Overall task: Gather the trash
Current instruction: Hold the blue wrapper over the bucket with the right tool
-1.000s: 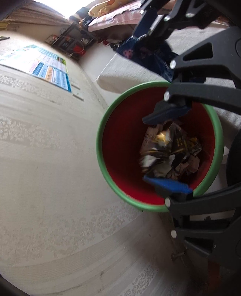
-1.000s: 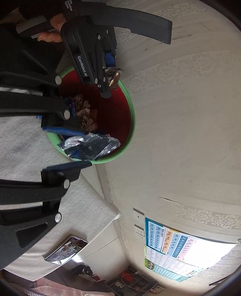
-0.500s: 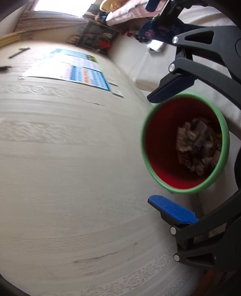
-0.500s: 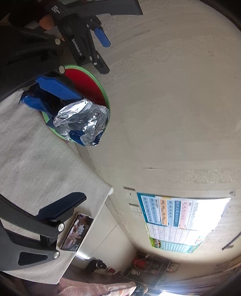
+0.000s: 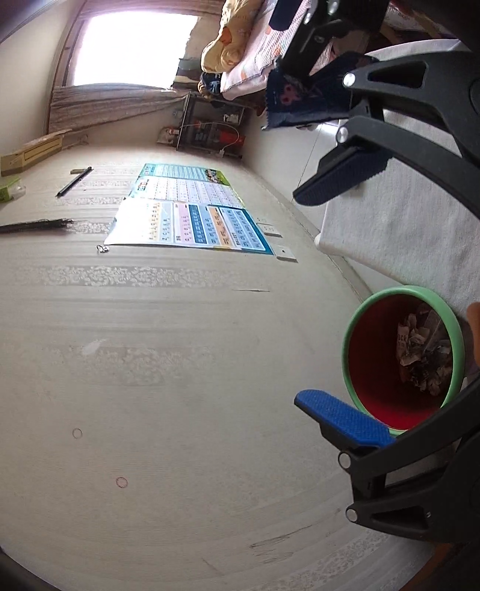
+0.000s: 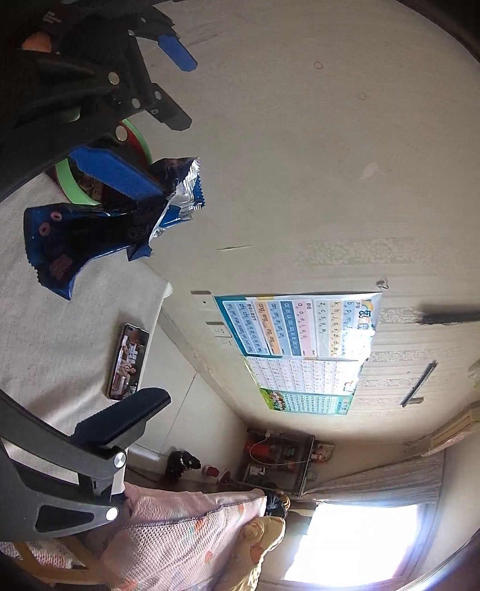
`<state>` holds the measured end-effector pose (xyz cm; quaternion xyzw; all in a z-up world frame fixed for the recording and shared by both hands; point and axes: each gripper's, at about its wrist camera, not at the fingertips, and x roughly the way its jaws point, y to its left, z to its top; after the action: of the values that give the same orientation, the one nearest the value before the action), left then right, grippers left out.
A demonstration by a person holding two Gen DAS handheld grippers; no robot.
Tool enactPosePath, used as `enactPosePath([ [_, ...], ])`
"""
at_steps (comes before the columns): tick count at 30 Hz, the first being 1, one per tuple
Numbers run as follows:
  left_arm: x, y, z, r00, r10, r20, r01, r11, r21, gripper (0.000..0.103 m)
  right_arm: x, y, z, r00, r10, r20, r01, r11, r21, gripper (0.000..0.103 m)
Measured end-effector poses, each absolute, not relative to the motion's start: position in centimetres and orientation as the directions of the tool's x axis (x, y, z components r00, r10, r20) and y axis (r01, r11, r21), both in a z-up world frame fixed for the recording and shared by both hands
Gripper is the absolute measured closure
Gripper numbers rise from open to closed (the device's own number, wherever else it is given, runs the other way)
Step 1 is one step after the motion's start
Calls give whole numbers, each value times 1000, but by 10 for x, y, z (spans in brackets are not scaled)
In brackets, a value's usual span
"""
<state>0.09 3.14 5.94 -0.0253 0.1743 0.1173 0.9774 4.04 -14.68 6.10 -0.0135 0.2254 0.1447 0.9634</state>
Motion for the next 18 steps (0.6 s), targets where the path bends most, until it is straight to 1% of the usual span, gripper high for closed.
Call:
enactPosePath([
  [5,-3,22,65,916,199,-348,-219,976,-20,6,35,-158,64,850,291,-438,-290,954,72,7],
  [18,-6,24,64,909,195,-368,-219,975,-25,6,26,-152,61,837,282,-468,-291,955,54,7],
])
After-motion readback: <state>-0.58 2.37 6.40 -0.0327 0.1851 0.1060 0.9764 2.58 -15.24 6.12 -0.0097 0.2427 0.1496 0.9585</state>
